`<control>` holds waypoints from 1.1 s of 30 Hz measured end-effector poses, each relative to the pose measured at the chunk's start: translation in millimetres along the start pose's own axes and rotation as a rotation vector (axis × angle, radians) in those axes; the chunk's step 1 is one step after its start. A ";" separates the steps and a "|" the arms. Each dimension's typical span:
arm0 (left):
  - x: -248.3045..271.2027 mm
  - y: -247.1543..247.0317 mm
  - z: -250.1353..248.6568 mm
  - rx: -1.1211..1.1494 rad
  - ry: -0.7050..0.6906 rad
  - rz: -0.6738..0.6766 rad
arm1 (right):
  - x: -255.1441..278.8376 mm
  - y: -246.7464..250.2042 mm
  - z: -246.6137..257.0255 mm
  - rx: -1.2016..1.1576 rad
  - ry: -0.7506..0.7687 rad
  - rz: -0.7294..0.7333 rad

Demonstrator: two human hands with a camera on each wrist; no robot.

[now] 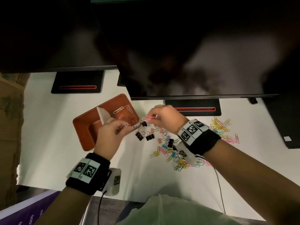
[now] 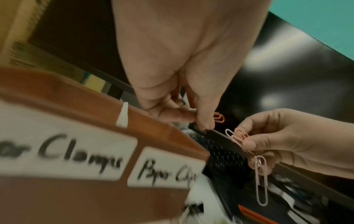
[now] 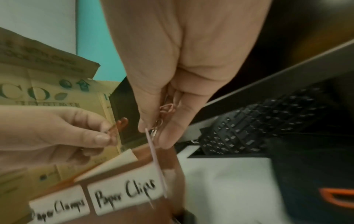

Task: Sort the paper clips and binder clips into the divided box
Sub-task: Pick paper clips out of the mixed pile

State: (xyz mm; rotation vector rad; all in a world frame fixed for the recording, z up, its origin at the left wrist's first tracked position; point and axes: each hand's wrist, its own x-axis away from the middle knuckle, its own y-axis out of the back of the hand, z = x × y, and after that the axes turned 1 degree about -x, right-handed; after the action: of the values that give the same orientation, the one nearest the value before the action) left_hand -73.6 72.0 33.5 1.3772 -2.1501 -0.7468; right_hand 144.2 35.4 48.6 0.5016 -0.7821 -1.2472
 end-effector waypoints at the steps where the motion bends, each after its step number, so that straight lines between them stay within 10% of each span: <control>1: -5.7 7.5 0.8 -0.006 0.021 -0.015 | -9.6 -0.9 12.1 -0.025 0.024 -0.035; 7: -32.9 31.1 9.4 -0.238 0.213 0.157 | -64.1 -18.1 65.2 -0.161 0.022 -0.132; 14: 10.3 11.0 -2.0 -0.213 -0.104 0.194 | -18.1 -18.9 6.2 -0.133 -0.066 -0.181; 21: 34.8 -74.1 15.4 -0.215 -0.095 0.498 | 60.6 -28.6 -63.4 0.095 -0.221 0.125; 33: 27.2 -128.7 10.8 -0.213 -0.032 0.429 | 62.2 -49.2 -69.9 0.165 -0.173 0.153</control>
State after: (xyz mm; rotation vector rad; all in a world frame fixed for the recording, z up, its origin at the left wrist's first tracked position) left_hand -6.1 4.5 -57.7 0.7637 -2.2078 -0.7978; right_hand 172.8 -42.7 -16.7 0.4616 -1.0565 -1.0992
